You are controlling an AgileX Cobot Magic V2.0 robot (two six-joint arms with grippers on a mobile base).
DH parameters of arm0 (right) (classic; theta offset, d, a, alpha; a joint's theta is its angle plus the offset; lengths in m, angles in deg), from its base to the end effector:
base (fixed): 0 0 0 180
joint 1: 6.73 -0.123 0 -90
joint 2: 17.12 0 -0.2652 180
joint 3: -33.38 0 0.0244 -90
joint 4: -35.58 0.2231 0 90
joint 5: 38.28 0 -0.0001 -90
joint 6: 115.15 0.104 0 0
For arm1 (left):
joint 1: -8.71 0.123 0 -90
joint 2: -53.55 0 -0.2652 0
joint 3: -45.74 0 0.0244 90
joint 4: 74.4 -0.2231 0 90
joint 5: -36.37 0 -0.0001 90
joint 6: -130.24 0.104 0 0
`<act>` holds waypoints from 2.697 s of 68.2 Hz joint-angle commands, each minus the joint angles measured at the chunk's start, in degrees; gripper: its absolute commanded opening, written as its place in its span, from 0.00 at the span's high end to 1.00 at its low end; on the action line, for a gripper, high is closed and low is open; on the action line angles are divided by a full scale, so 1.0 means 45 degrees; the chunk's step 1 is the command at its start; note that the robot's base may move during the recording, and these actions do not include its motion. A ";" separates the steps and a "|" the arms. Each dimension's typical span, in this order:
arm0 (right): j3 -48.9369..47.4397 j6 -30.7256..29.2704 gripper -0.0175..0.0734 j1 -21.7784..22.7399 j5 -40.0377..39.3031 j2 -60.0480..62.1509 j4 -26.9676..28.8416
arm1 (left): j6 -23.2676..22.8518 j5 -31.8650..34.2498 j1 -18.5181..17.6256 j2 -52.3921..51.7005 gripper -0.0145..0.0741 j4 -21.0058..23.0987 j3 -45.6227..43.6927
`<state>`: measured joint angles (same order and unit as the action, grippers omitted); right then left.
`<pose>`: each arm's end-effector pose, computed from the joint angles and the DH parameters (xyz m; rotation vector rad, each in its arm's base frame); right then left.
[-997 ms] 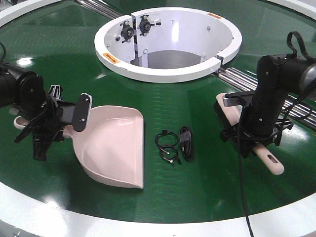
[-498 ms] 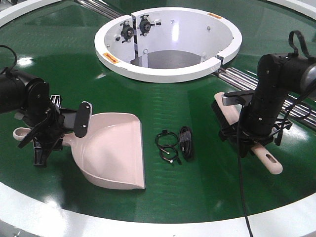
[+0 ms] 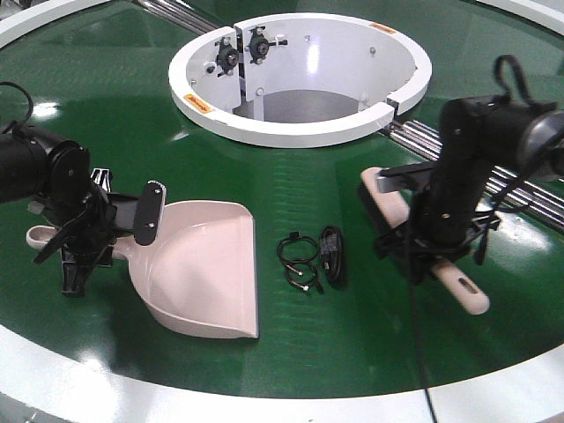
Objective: Clean and inspect green conveyor with broom and dustpan
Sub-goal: 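Lift the brush with the right gripper and move it toward the cables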
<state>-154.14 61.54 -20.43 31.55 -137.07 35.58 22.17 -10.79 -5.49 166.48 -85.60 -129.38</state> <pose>0.3340 0.0814 0.1863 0.4588 -3.0682 0.0055 0.3329 -0.0689 0.1856 2.1441 2.0462 0.3975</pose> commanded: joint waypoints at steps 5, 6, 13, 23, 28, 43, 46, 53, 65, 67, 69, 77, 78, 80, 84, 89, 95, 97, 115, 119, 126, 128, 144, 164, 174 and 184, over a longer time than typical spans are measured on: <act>-0.0335 0.0611 0.81 -0.0734 0.0337 0.0750 0.0000 | 0.0252 0.0470 -0.0082 -0.0492 0.84 0.0019 -0.0326; -0.0335 0.0735 0.81 -0.0750 0.0349 0.0750 0.0000 | 0.0252 0.0488 -0.0082 -0.0492 0.84 0.0019 -0.0326; -0.0335 0.1176 0.81 -0.0834 0.0698 0.0750 0.0000 | 0.0252 0.0654 -0.0082 -0.0492 0.84 0.0019 -0.0326; -0.0335 0.1816 0.81 -0.0834 0.0936 0.0764 0.0154 | 0.0252 0.0628 -0.0082 -0.0492 0.84 0.0019 -0.0313; -0.0335 0.2077 0.81 -0.0834 0.0924 0.0764 0.0244 | 0.0252 0.0628 -0.0082 -0.0492 0.84 0.0019 -0.0313; -0.0304 0.2706 0.81 -0.0834 0.0924 0.0705 0.0000 | 0.0252 0.0628 -0.0082 -0.0492 0.84 0.0019 -0.0313; -0.0304 0.2732 0.81 -0.0834 0.0933 0.0705 0.0127 | 0.0252 0.0628 -0.0082 -0.0492 0.84 0.0019 -0.0313; -0.0293 0.2797 0.81 -0.0834 0.0933 0.0705 0.0121 | 0.0252 0.0628 -0.0082 -0.0492 0.84 0.0019 -0.0313; -0.0293 0.3346 0.81 -0.0834 0.0933 0.0716 0.0300 | 0.0263 0.0628 -0.0082 -0.0492 0.84 0.0019 -0.0313; -0.0293 0.3529 0.81 -0.0834 0.0933 0.0716 0.0274 | 0.0263 0.0628 -0.0082 -0.0492 0.84 0.0019 -0.0313; -0.0293 0.3665 0.81 -0.0834 0.0933 0.0716 0.0208 | 0.0263 0.0628 -0.0082 -0.0492 0.84 0.0019 -0.0313; -0.0293 0.4405 0.81 -0.0872 0.0933 0.0716 0.0526 | 0.0263 0.0628 -0.0082 -0.0492 0.84 0.0019 -0.0313; -0.0293 0.4447 0.81 -0.0923 0.0933 0.0716 0.0602 | 0.0263 0.0628 -0.0082 -0.0492 0.84 0.0019 -0.0313; -0.0293 0.4546 0.81 -0.0990 0.0933 0.0716 0.0720 | 0.0263 0.0628 -0.0082 -0.0492 0.84 0.0019 -0.0313; -0.0293 0.4941 0.81 -0.1177 0.0920 0.0716 0.0720 | 0.0263 0.0628 -0.0082 -0.0492 0.84 0.0019 -0.0313; -0.0293 0.5359 0.81 -0.1399 0.0920 0.0716 0.0610 | 0.0263 0.0641 -0.0082 -0.0492 0.84 0.0019 -0.0313; -0.0293 0.5835 0.81 -0.1637 0.0932 0.0716 0.0509 | 0.0263 0.0629 -0.0082 -0.0492 0.84 0.0019 -0.0313; -0.0293 0.5900 0.81 -0.1697 0.0932 0.0716 0.0509 | 0.0263 0.0629 -0.0082 -0.0492 0.84 0.0019 -0.0313; -0.0293 0.6769 0.81 -0.2217 0.0932 0.0716 0.0285 | 0.0263 0.0629 -0.0082 -0.0492 0.84 0.0019 -0.0313; -0.0293 0.6780 0.81 -0.2217 0.0932 0.0716 0.0451 | 0.0263 0.0632 -0.0082 -0.0492 0.84 0.0030 -0.0313; -0.0293 0.6885 0.81 -0.2205 0.0932 0.0705 0.0466 | 0.0263 0.0632 -0.0082 -0.0492 0.84 0.0030 -0.0313; -0.0293 0.6927 0.81 -0.2205 0.0932 0.0705 0.0466 | 0.0263 0.0632 -0.0082 -0.0492 0.84 0.0030 -0.0313; -0.0293 0.6865 0.81 -0.2252 0.0932 0.0206 0.0814 | 0.0263 0.0632 -0.0082 -0.0492 0.84 0.0030 -0.0313; -0.0293 0.6690 0.81 -0.2333 0.0932 -0.0178 0.0408 | 0.0263 0.0632 -0.0082 -0.0492 0.84 0.0030 -0.0313; -0.0293 0.6628 0.81 -0.2346 0.0932 -0.0207 0.0438 | 0.0263 0.0632 -0.0082 -0.0492 0.84 0.0030 -0.0313; -0.0293 0.6582 0.81 -0.2346 0.0944 -0.0253 0.0504 | 0.0263 0.0632 -0.0082 -0.0492 0.84 0.0030 -0.0313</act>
<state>-154.08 91.82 -30.96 31.23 -140.95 37.91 22.81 -9.33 -5.49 166.53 -85.71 -129.33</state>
